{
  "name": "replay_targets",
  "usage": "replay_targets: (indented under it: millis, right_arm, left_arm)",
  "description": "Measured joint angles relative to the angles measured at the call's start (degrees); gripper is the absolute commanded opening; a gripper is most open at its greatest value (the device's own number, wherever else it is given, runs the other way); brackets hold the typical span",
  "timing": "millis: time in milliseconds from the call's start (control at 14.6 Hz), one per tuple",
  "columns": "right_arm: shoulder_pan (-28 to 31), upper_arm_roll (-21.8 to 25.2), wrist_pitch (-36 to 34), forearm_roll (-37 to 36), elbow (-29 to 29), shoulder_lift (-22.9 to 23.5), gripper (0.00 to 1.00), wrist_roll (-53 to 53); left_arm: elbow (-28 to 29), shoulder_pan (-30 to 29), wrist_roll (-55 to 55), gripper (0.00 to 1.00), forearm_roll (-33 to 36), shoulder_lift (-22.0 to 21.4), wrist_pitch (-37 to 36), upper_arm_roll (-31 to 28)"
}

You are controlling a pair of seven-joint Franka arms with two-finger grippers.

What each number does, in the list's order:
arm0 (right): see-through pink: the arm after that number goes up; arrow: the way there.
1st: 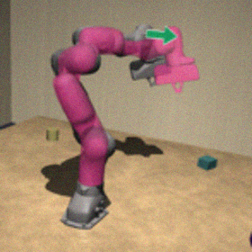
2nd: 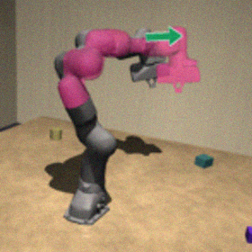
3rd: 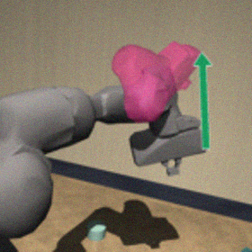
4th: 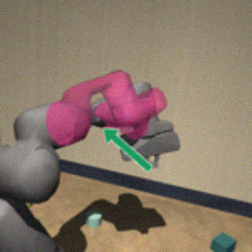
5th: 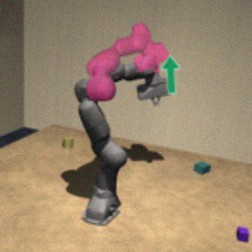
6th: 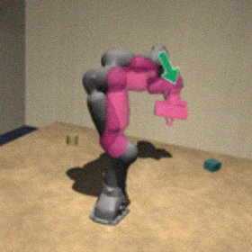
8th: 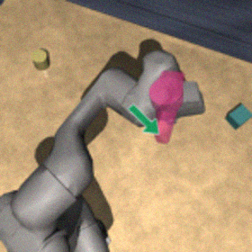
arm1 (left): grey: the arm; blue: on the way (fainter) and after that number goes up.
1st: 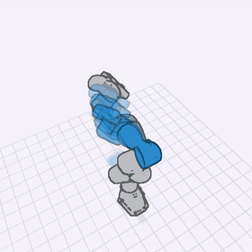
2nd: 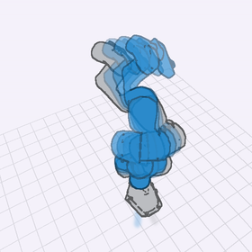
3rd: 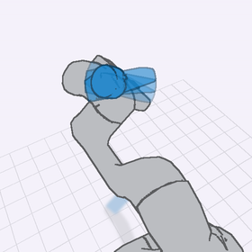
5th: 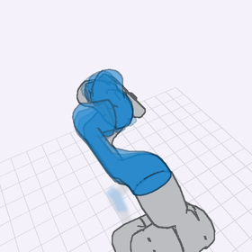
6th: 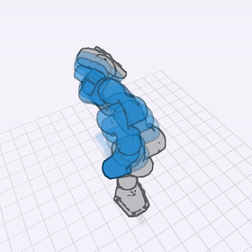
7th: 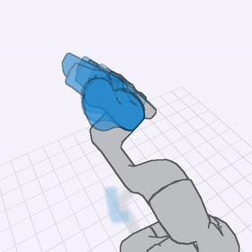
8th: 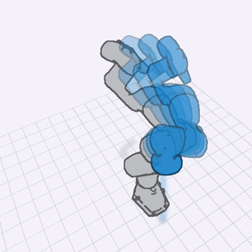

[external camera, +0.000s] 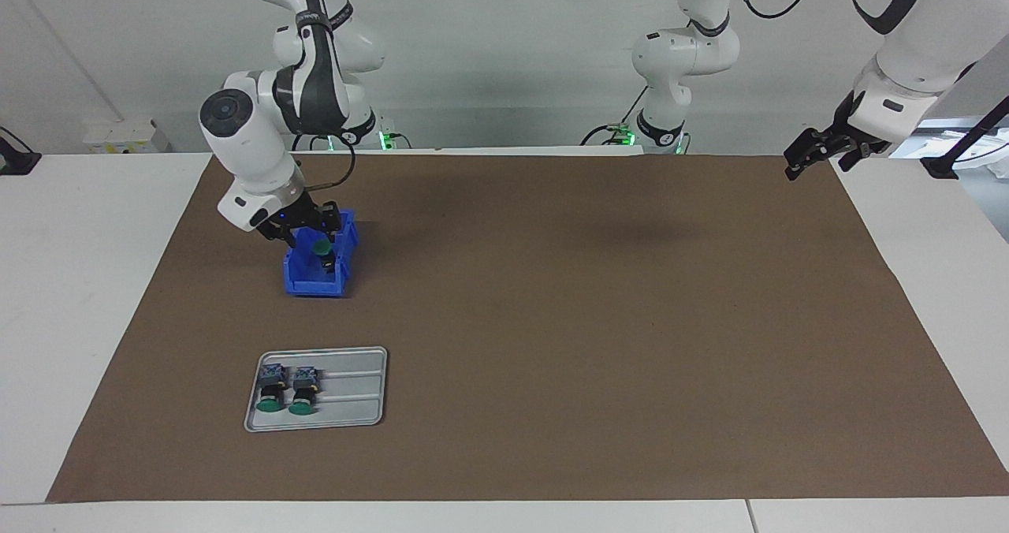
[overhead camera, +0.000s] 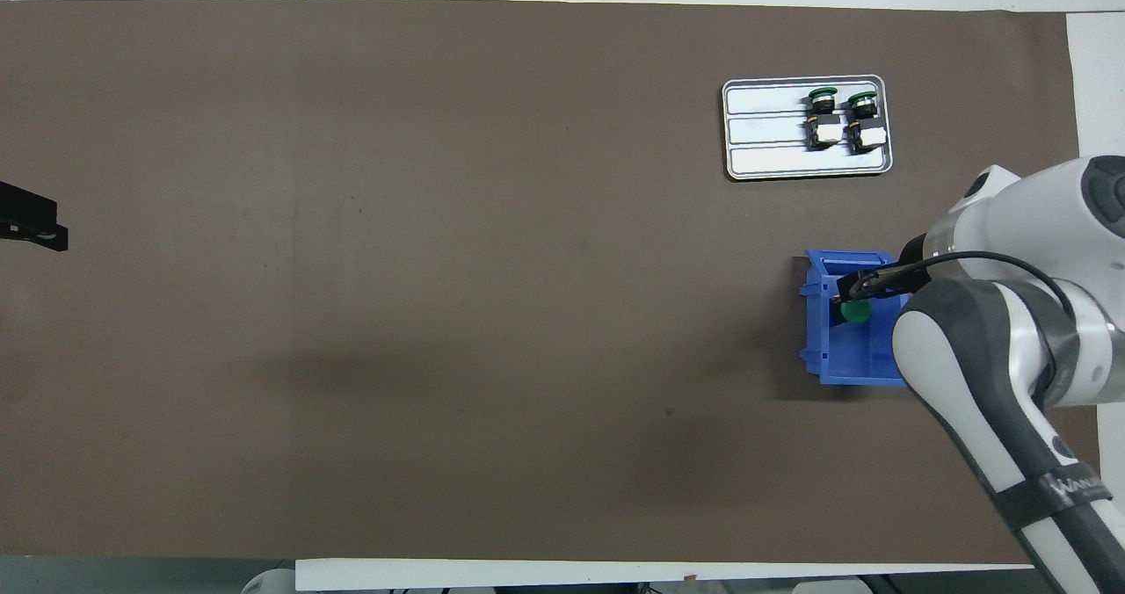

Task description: Place and press button with both arms

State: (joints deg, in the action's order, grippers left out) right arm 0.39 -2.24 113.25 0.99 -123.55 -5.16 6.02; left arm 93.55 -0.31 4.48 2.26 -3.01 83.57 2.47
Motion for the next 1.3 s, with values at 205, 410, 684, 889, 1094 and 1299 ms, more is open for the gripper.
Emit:
replay_targets:
  millis: [205, 410, 684, 889, 1094, 1299]
  right_arm:
    - [0.6, 0.1, -10.2, 0.0, 10.8, -0.5, 1.00, 0.0]
    - [2.7, 0.2, -18.6, 0.0, 21.2, -0.6, 1.00, 0.0]
    - [4.1, 0.4, -26.7, -1.3, 32.6, 1.8, 1.00, 0.0]
    - [3.9, 0.2, -28.3, -3.9, 35.0, 4.4, 1.00, 0.0]
    - [2.8, 0.5, -28.6, -4.1, 35.3, 5.0, 1.00, 0.0]
    - [1.1, 1.6, -29.3, -4.1, 35.7, 5.0, 1.00, 0.0]
  left_arm:
    - [0.0, 0.0, 0.0, 1.00, 0.0, 0.0, 0.0, 0.1]
    - [0.0, 0.0, 0.0, 1.00, 0.0, 0.0, 0.0, 0.1]
    - [0.0, -0.1, 0.0, 1.00, 0.0, 0.0, 0.0, 0.0]
    - [0.0, -0.2, 0.0, 1.00, 0.0, 0.0, 0.0, -0.1]
    - [0.0, -0.1, 0.0, 1.00, 0.0, 0.0, 0.0, 0.0]
    - [0.0, 0.0, 0.0, 1.00, 0.0, 0.0, 0.0, 0.1]
